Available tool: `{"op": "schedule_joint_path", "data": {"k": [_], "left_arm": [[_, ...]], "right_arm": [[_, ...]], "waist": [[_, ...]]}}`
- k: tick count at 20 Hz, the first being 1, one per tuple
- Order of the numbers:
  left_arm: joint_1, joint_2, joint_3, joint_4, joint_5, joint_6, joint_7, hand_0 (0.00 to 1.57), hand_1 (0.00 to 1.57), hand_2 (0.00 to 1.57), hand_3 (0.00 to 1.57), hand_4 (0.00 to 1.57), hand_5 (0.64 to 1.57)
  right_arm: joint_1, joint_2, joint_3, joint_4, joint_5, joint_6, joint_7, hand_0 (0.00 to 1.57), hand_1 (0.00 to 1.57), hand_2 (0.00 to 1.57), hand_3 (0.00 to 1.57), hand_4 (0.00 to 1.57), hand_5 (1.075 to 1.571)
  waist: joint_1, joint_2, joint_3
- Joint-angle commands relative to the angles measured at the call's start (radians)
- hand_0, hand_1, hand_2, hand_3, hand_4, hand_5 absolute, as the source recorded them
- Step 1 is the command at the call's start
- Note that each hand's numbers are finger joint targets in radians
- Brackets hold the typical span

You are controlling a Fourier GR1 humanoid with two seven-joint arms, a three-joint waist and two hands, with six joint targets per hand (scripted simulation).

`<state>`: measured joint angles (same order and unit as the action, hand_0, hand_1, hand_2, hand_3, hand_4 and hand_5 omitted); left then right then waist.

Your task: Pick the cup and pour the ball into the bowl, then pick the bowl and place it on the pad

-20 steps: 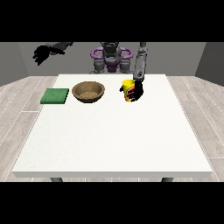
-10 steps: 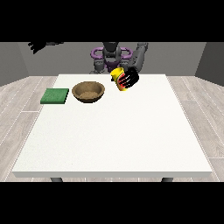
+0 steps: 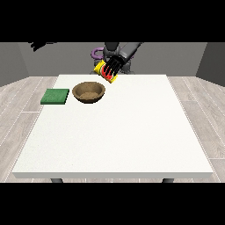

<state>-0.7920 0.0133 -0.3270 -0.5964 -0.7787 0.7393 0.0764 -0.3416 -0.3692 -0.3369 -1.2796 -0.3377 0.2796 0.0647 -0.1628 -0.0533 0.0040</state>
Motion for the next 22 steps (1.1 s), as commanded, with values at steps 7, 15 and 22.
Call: {"op": "schedule_joint_path", "data": {"k": [7, 15, 22], "left_arm": [[-0.028, -0.013, -0.27, 0.056, -0.272, -0.141, 0.321, 0.91, 0.91, 1.57, 1.5, 1.04, 1.571], [-0.151, -0.013, -0.314, 0.008, -0.41, -0.306, 0.446, 0.0, 0.0, 1.57, 1.31, 0.78, 1.543], [-0.112, 0.001, -0.31, 0.004, -0.531, -0.329, 0.437, 0.53, 0.53, 1.45, 1.57, 0.5, 1.54]], "right_arm": [[0.024, 0.007, -0.003, 0.083, 0.028, -0.021, -0.019, 0.0, 0.0, 0.0, 0.17, 0.43, 1.57], [0.017, -0.022, -0.037, 0.133, 0.001, 0.004, -0.037, 0.0, 0.0, 0.0, 0.29, 0.44, 1.57], [0.065, -0.015, -0.038, 0.107, -0.009, 0.042, -0.092, 0.0, 0.0, 0.0, 0.42, 0.44, 1.57]], "waist": [[0.059, -0.086, -0.0029], [0.098, -0.052, -0.0035], [0.095, -0.02, -0.0038]]}}
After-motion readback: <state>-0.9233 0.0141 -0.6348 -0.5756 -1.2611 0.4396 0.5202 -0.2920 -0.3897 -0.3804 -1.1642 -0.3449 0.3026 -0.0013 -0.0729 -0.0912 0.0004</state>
